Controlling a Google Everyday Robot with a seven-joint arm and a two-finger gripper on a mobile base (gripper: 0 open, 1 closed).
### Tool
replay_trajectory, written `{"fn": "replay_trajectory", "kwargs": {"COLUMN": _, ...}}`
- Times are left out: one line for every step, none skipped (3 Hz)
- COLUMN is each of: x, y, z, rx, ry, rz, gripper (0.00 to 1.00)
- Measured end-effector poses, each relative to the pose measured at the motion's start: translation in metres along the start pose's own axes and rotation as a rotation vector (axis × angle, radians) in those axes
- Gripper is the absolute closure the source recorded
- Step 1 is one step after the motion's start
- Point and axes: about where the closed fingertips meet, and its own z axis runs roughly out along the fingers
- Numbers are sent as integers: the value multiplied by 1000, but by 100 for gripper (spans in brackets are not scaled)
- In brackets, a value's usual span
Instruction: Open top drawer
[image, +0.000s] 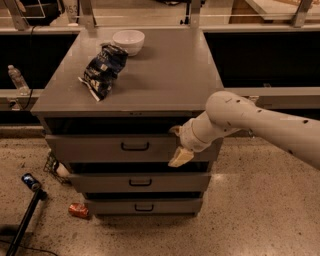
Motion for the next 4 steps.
{"fn": "replay_trajectory", "kwargs": {"x": 8, "y": 9, "z": -10, "rx": -11, "ry": 16, "rz": 21, "gripper": 63}}
{"fn": "replay_trajectory", "kwargs": {"x": 6, "y": 7, "z": -14, "rx": -11, "ry": 16, "rz": 21, "gripper": 85}}
{"fn": "replay_trajectory", "kwargs": {"x": 1, "y": 5, "z": -22, "rx": -11, "ry": 16, "rz": 21, "gripper": 100}}
{"fn": "replay_trajectory", "kwargs": {"x": 1, "y": 5, "z": -23, "rx": -11, "ry": 16, "rz": 21, "gripper": 82}}
